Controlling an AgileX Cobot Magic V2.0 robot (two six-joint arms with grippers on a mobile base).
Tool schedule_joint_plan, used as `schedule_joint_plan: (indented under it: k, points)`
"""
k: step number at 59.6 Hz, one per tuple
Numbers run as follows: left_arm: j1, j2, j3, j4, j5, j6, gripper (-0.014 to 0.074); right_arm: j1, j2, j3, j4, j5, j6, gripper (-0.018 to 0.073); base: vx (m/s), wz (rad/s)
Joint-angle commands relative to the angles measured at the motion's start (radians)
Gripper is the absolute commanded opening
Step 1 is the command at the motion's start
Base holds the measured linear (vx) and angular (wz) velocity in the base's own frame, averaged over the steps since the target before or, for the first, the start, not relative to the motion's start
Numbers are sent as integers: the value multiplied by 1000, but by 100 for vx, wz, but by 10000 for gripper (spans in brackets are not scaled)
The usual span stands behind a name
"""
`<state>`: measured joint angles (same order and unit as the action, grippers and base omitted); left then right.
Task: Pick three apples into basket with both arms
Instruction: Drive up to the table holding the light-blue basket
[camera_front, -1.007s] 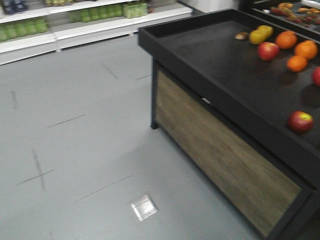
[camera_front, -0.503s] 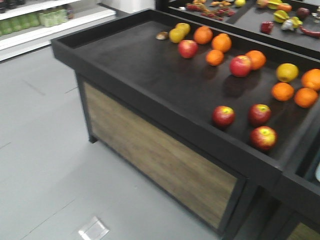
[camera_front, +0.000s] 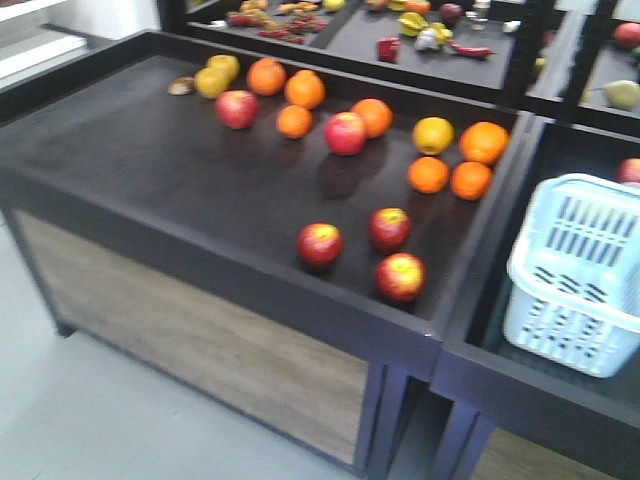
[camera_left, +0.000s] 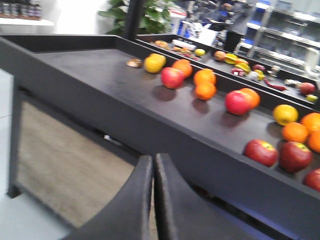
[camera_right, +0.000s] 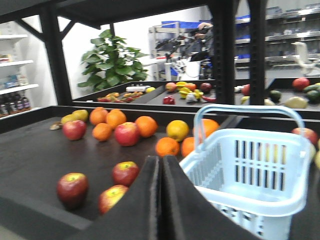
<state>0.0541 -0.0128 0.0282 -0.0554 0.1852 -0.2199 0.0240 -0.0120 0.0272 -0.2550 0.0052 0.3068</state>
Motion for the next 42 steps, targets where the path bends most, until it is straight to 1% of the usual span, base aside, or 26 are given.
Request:
schedule_joint_plan:
  k: [1,42]
  points:
    - [-6,-13,-25,-2,-75,-5,-6,-4,-11,14,-2,-70,-5,-4,10,-40]
    - [-6,-13,-25,-2,-75,-5,-6,-4,-11,14,-2,-70,-5,-4,8,-33]
